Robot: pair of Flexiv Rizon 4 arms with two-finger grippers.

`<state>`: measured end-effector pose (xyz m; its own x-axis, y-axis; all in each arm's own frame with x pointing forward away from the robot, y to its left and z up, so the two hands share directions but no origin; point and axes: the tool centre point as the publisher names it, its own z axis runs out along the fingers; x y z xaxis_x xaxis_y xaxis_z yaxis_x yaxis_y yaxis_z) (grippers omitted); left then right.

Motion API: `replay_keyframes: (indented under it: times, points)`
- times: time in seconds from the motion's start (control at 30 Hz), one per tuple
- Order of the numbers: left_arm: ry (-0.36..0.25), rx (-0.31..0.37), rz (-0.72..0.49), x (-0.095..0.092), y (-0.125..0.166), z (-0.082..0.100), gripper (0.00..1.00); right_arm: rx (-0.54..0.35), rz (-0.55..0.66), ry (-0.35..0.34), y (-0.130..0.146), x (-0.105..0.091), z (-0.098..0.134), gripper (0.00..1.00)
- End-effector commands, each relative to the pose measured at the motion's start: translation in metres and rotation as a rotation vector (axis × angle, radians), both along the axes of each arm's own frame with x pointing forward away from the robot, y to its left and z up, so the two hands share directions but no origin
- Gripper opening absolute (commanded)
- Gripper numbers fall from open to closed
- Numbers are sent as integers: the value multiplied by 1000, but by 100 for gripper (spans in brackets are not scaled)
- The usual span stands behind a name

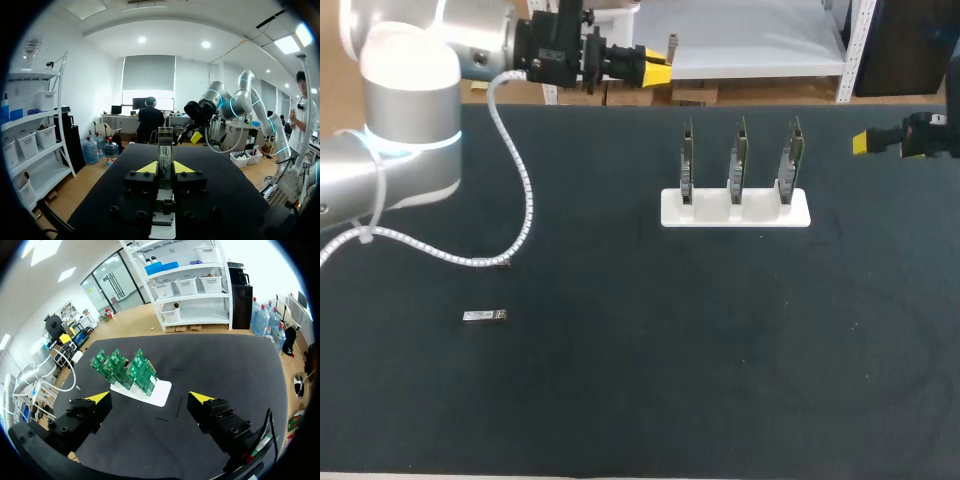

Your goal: Pick up the optical module with the left hand, and insert it into the network port with the right hand.

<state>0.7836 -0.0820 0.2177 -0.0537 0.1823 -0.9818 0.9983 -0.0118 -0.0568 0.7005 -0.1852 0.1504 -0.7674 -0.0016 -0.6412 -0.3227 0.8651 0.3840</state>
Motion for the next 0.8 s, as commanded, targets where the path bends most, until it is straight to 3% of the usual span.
replay_keyframes:
  times: [0.03,0.17,0.8]
  points:
    - [3,-23,4,-4,-9,-8,0,-2,-3,-1,0,-1,0,100]
    - [0,-29,16,-7,-17,-14,0,-2,-3,-1,0,-1,0,100]
    - [99,-55,5,-15,-32,-34,0,-2,-3,-1,0,-1,0,100]
